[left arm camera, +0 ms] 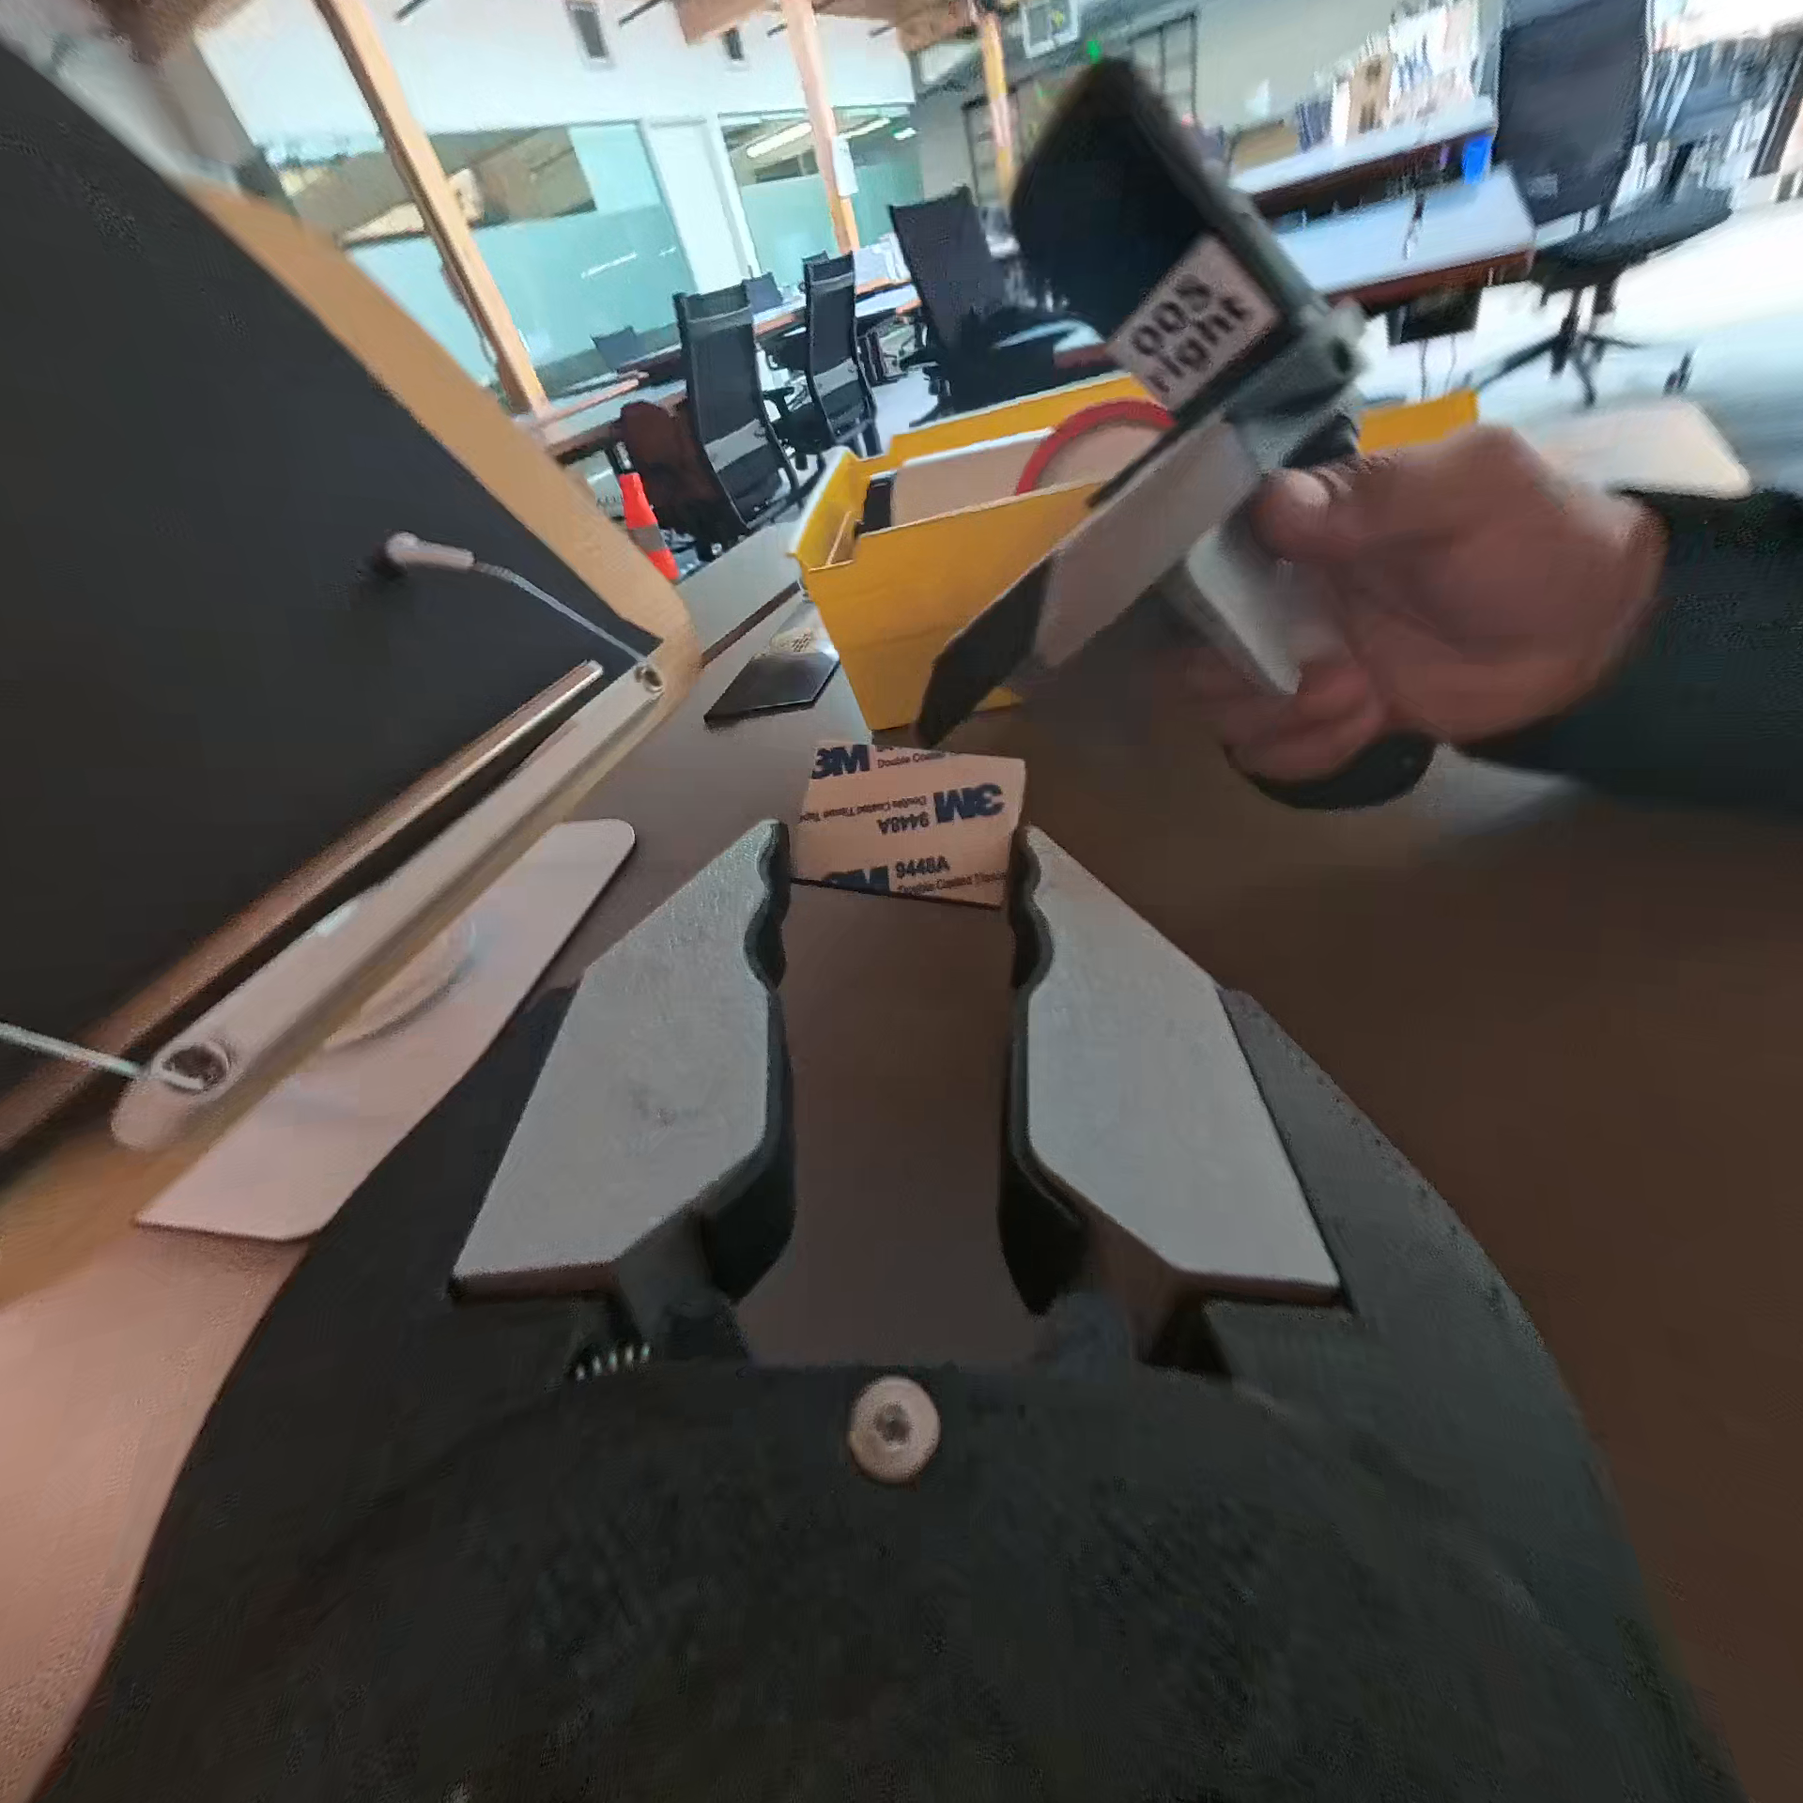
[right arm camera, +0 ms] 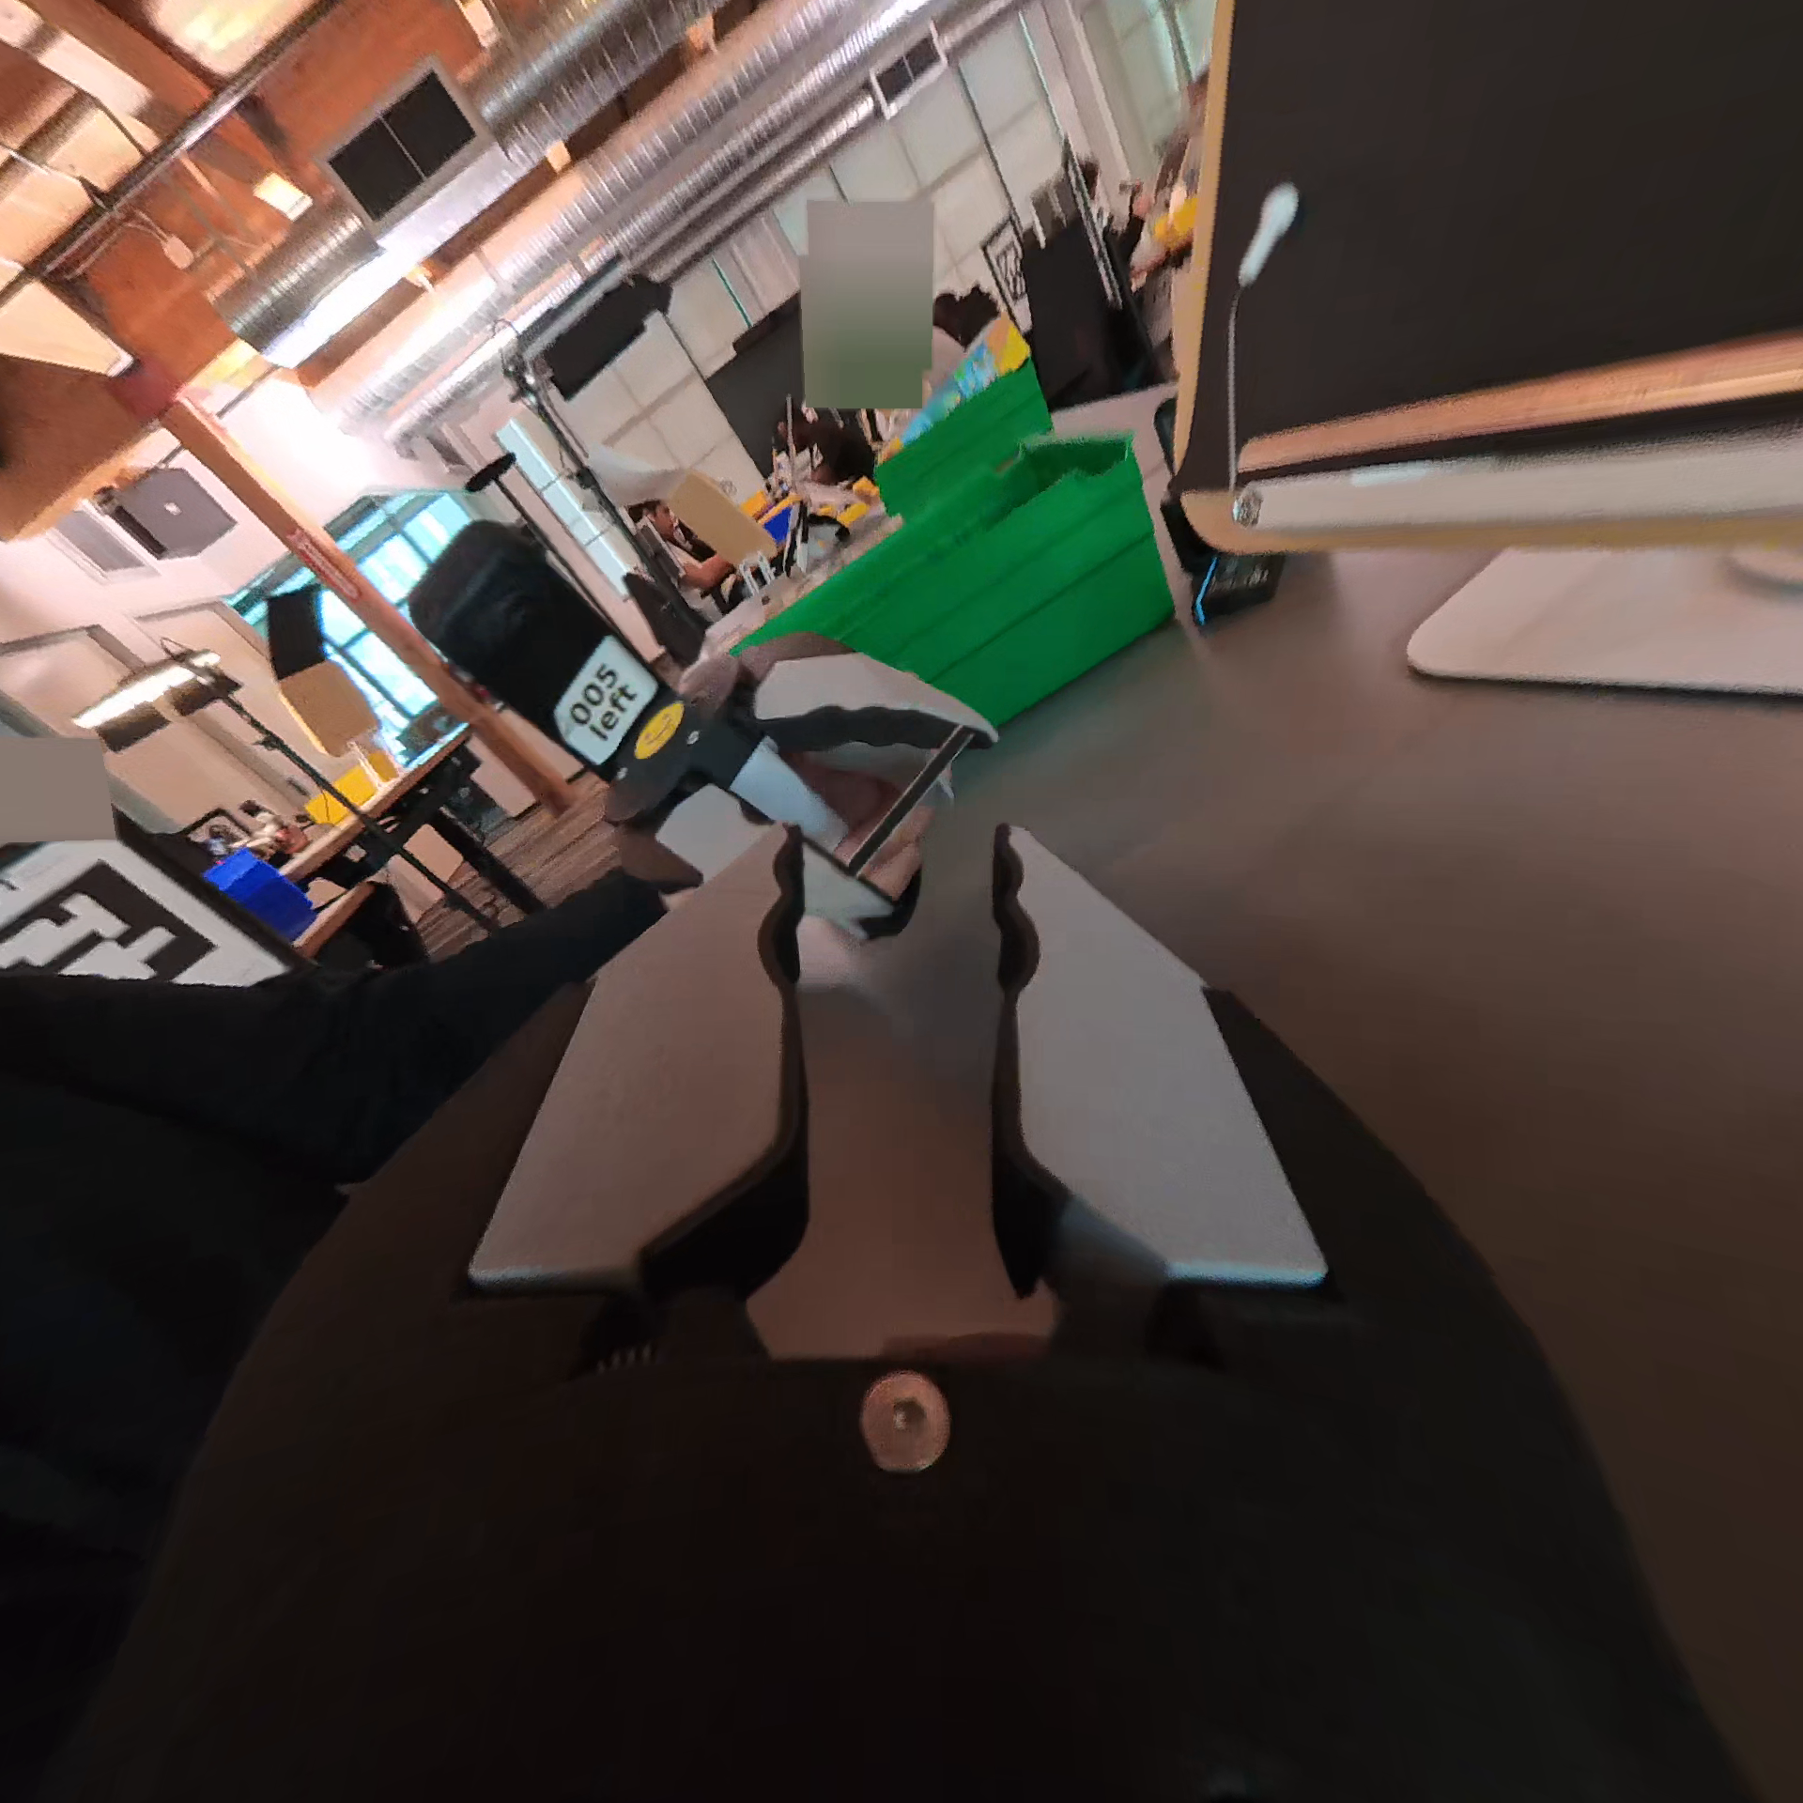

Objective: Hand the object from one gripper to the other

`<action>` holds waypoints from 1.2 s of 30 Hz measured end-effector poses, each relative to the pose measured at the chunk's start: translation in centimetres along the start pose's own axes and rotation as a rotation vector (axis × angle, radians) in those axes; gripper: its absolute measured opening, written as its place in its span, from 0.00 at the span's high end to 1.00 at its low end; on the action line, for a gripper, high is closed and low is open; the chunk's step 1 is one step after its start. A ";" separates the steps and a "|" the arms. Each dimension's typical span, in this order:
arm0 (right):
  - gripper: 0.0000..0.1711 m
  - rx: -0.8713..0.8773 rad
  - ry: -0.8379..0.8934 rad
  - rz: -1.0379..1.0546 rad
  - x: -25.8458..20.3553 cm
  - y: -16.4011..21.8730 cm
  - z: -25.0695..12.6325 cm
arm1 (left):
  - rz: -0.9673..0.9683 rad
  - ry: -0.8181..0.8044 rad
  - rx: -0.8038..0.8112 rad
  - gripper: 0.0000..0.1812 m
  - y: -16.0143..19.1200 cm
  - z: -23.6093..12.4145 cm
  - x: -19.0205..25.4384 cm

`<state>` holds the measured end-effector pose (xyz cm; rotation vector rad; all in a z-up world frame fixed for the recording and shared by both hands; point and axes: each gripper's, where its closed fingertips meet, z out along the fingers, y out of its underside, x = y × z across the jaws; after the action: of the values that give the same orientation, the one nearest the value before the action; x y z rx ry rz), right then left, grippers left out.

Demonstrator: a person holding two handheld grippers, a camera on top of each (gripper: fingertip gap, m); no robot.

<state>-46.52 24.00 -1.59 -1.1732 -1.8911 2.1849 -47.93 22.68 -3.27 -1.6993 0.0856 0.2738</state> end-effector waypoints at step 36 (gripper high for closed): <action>1.00 -0.340 0.396 -0.478 3.6 3.9 0.1 | -0.081 0.157 -0.247 0.81 4.2 -0.5 0.9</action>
<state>-47.49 24.56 -6.78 -0.9595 -2.1224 1.3215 -47.92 21.68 -7.46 -1.9637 0.1022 0.0923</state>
